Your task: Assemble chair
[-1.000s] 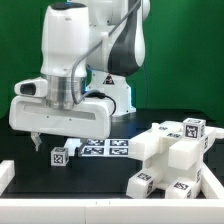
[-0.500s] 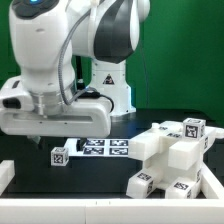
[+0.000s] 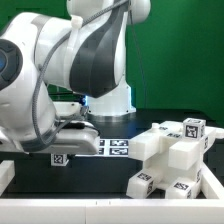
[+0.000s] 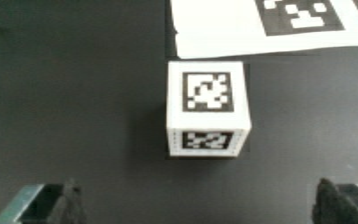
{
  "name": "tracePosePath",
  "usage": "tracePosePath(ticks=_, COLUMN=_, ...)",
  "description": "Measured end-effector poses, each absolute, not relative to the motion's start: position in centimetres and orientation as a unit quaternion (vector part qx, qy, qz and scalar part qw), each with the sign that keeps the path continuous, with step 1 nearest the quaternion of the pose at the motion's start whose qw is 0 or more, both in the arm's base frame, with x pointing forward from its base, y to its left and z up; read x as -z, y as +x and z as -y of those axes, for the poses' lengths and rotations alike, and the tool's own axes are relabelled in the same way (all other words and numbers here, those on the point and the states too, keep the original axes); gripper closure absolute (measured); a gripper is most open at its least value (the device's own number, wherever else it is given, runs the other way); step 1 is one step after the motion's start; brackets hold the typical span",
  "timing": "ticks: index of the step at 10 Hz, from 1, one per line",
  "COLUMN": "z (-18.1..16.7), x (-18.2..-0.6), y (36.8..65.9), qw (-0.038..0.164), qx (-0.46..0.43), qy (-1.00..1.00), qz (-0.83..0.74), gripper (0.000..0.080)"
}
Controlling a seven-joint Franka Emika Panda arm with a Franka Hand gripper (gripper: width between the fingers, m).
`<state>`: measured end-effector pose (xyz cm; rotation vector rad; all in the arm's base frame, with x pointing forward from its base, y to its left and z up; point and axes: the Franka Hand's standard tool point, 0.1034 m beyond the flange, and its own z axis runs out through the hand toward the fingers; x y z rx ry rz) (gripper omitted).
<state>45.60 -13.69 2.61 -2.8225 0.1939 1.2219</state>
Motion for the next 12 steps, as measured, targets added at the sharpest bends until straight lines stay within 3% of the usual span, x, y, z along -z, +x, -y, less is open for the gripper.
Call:
tracePosePath(ticks=3, z=12.7, x=-2.5, y=43.0, qw=0.042, qx=-0.459, qy=-0.883, qz=-0.094, gripper=0.0151)
tracePosePath(ticks=7, z=12.8, x=-2.7, y=43.1, qw=0.044, qx=-0.471, qy=-0.876, qz=-0.095, gripper=0.0151)
tracePosePath(ticks=12, z=12.0, x=-0.7, y=40.8, qw=0.036, qx=-0.478, qy=-0.871, qz=-0.104, gripper=0.0151)
